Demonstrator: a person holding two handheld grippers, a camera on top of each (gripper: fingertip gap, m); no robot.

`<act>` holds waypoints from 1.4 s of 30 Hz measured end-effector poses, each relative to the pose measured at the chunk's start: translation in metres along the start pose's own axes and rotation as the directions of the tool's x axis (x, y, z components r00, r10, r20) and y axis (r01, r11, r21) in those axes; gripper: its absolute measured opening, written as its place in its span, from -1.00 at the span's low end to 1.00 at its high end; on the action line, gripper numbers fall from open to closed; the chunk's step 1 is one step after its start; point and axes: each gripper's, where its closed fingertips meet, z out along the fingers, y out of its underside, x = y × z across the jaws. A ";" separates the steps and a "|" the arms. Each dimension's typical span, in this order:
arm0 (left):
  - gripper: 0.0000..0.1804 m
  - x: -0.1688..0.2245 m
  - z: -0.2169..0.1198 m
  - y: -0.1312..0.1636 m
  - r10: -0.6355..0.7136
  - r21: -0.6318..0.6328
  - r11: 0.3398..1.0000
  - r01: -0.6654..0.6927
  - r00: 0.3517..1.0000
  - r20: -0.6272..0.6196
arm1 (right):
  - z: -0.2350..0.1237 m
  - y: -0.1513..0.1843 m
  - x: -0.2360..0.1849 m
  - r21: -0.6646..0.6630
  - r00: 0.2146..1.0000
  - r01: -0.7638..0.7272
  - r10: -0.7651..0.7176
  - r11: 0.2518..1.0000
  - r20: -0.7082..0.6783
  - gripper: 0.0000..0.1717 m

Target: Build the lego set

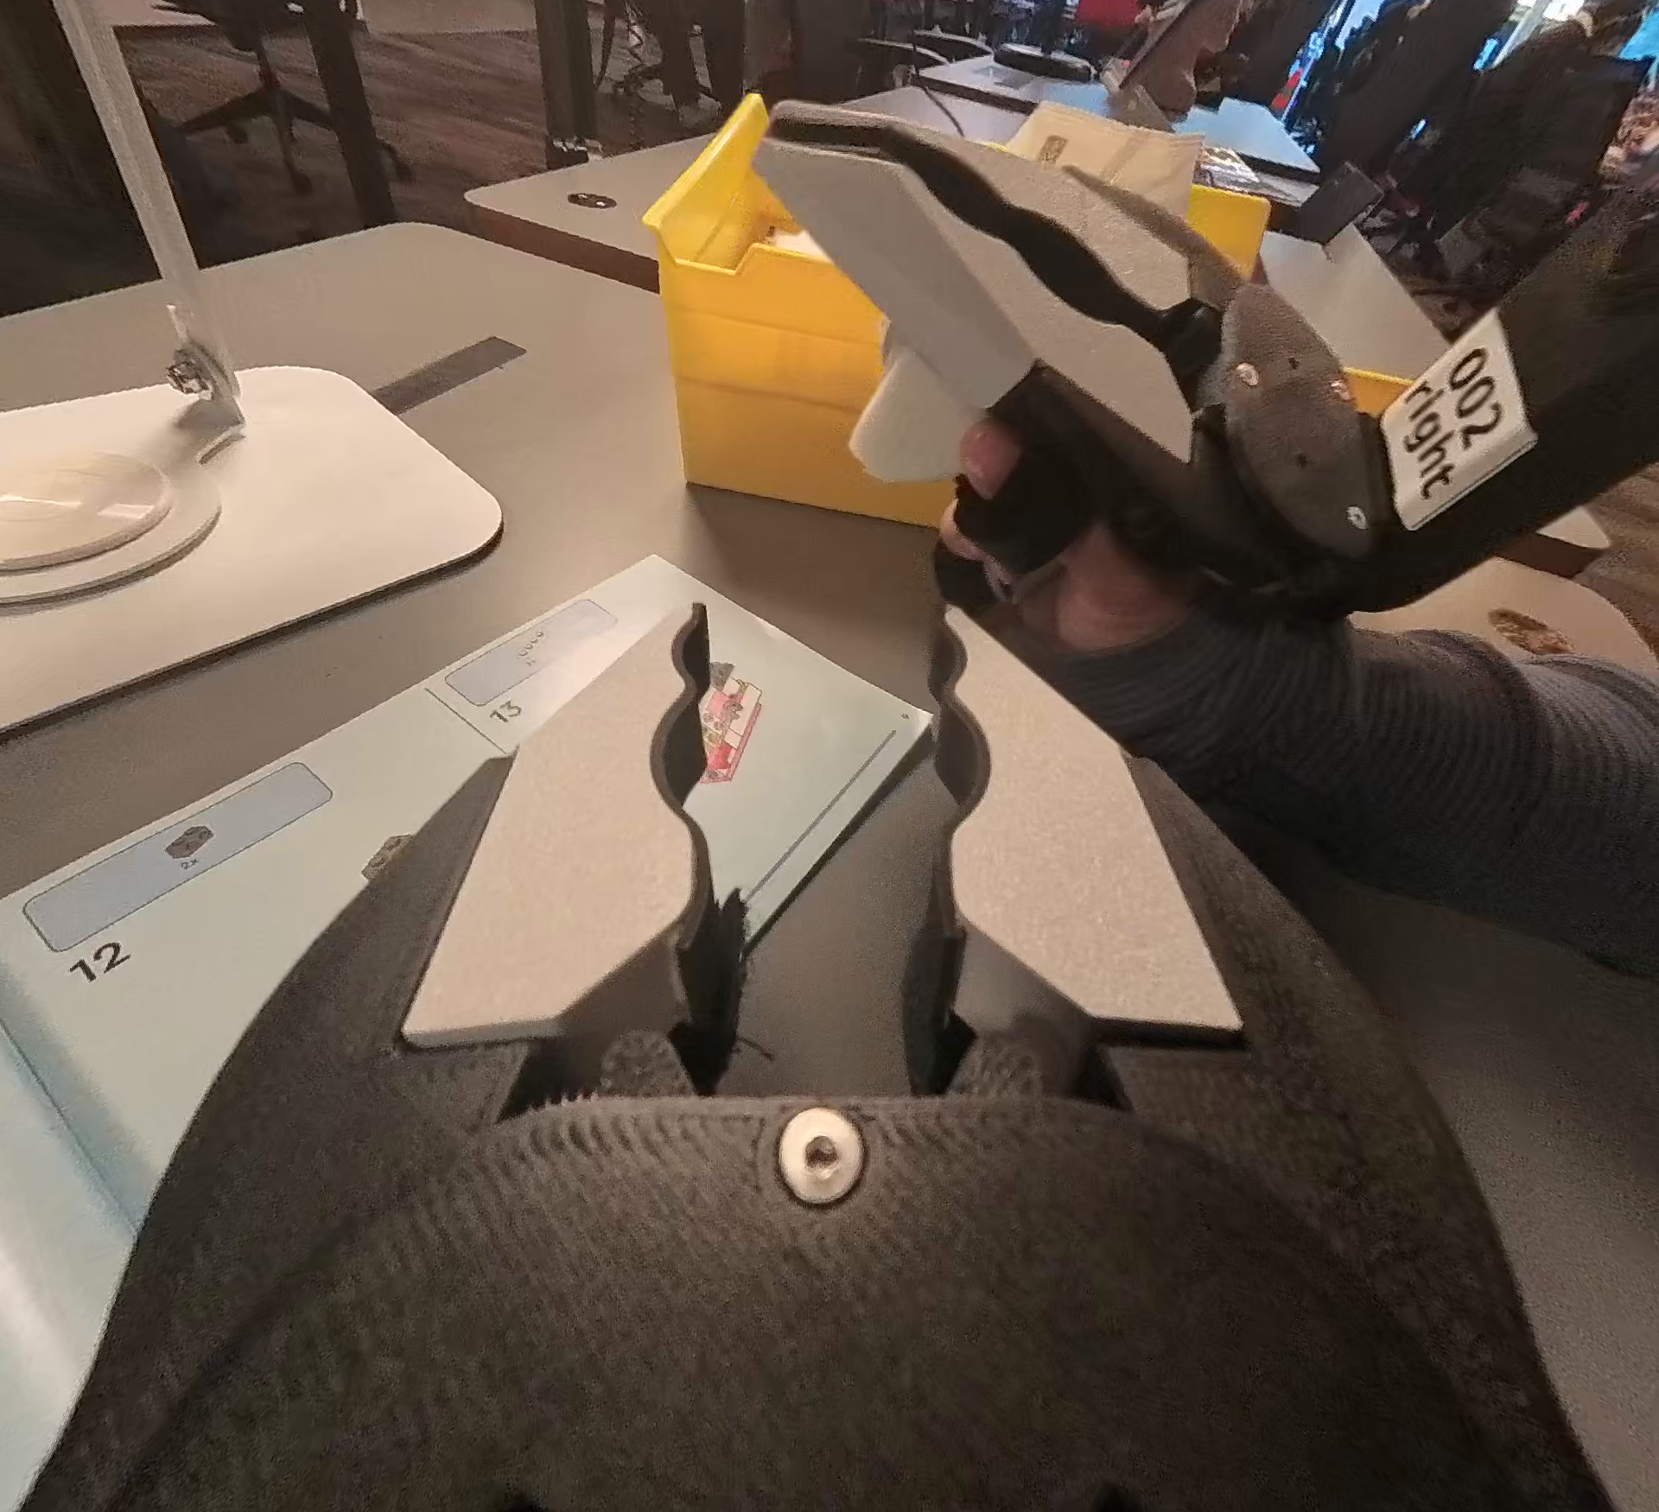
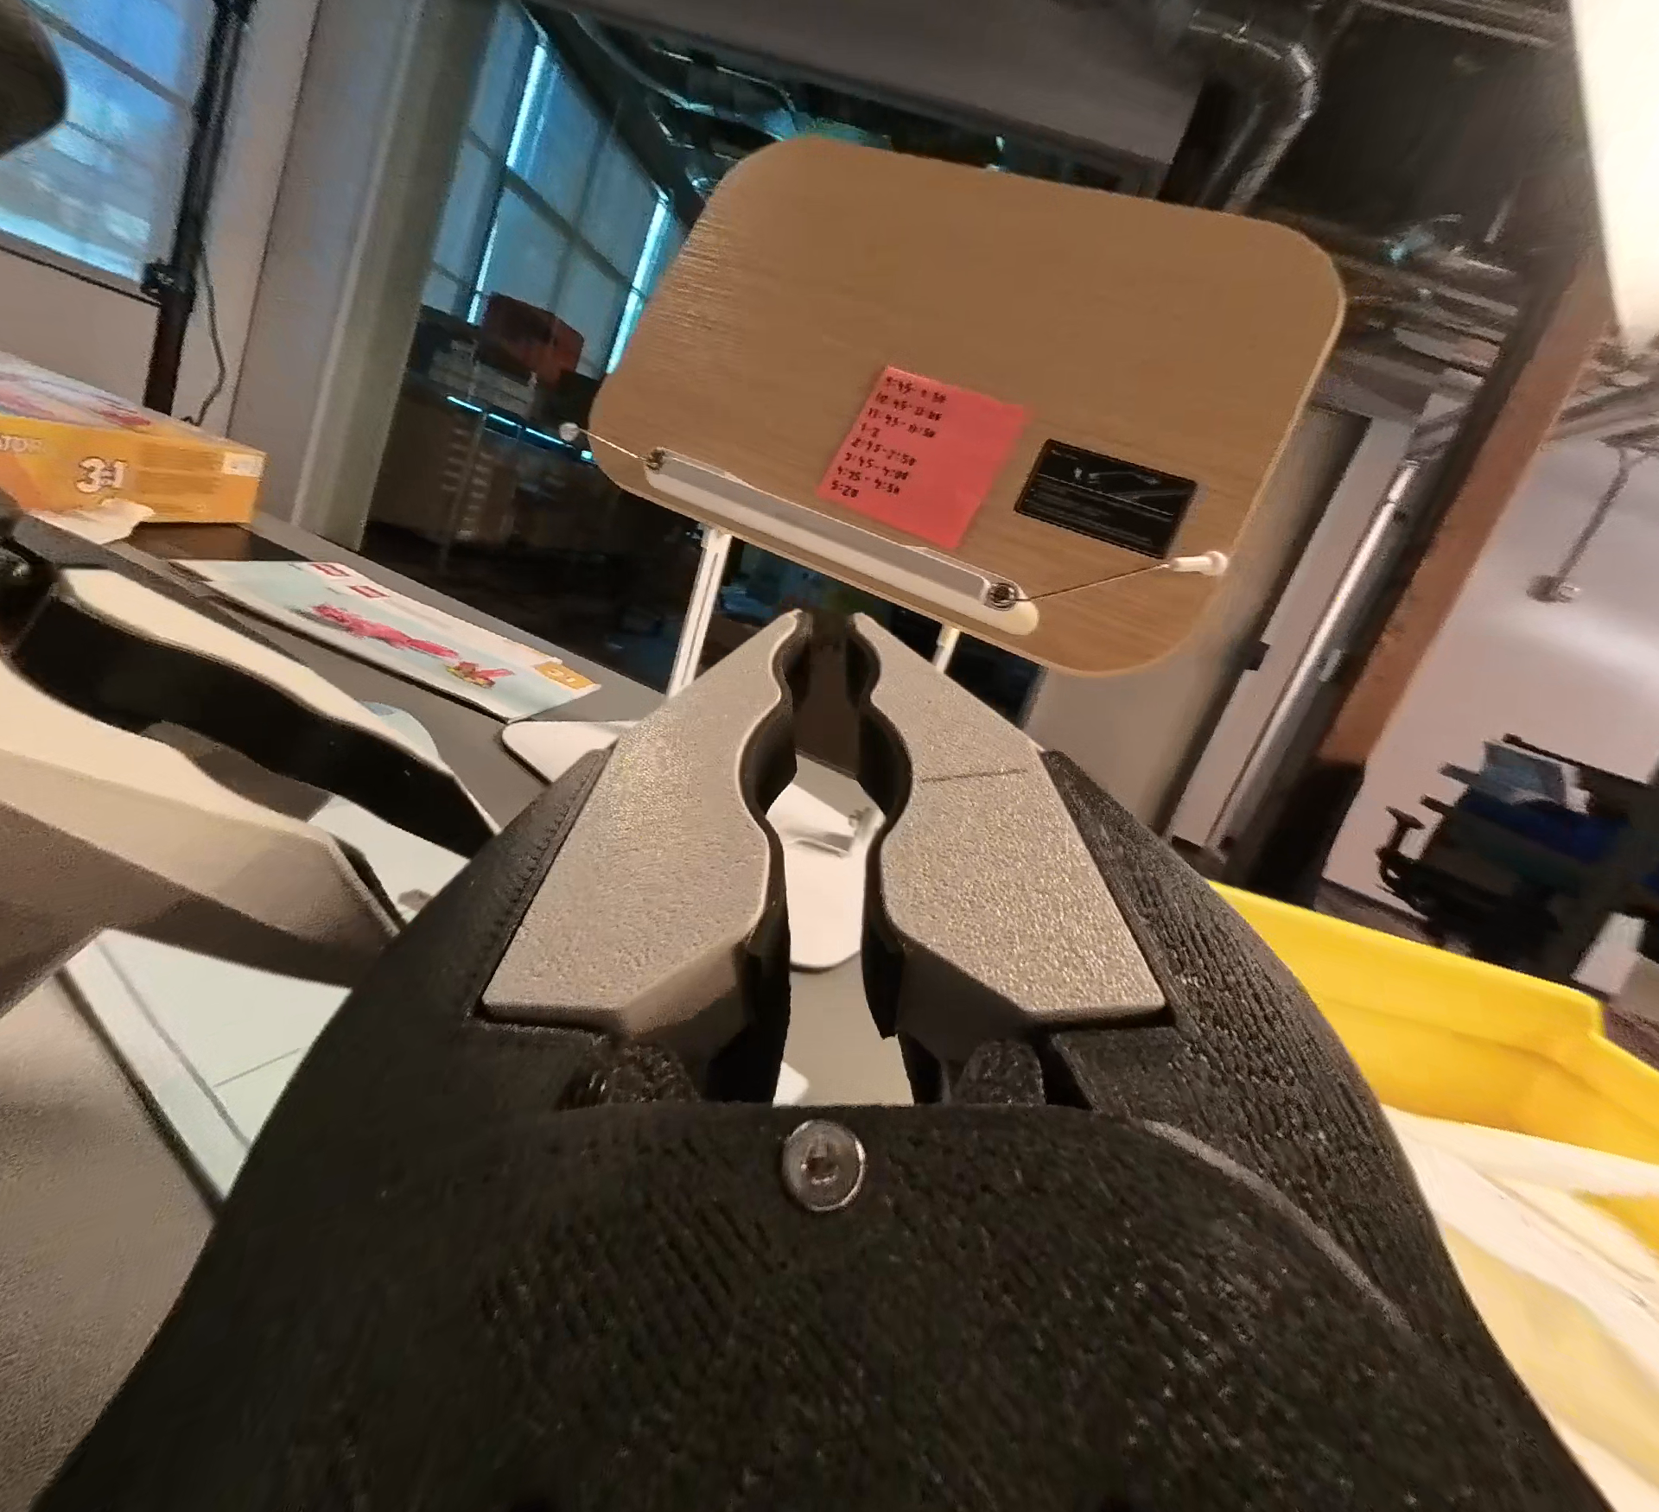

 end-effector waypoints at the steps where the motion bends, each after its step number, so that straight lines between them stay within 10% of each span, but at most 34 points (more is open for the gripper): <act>1: -0.47 0.001 0.000 0.001 0.005 -0.007 1.000 -0.005 1.000 -0.003 | -0.004 -0.001 0.002 -0.009 1.000 0.010 -0.010 1.000 -0.014 -0.95; 11: -0.51 0.014 0.021 0.021 -0.004 -0.176 0.984 -0.014 0.995 -0.100 | -0.055 -0.013 0.020 -0.066 0.987 -0.006 -0.005 0.998 -0.160 -0.99; 42: -0.88 0.020 0.034 0.065 0.188 -0.441 0.870 -0.223 0.975 -0.123 | -0.028 0.017 0.013 -0.156 0.991 -0.119 0.106 0.981 -0.087 -1.00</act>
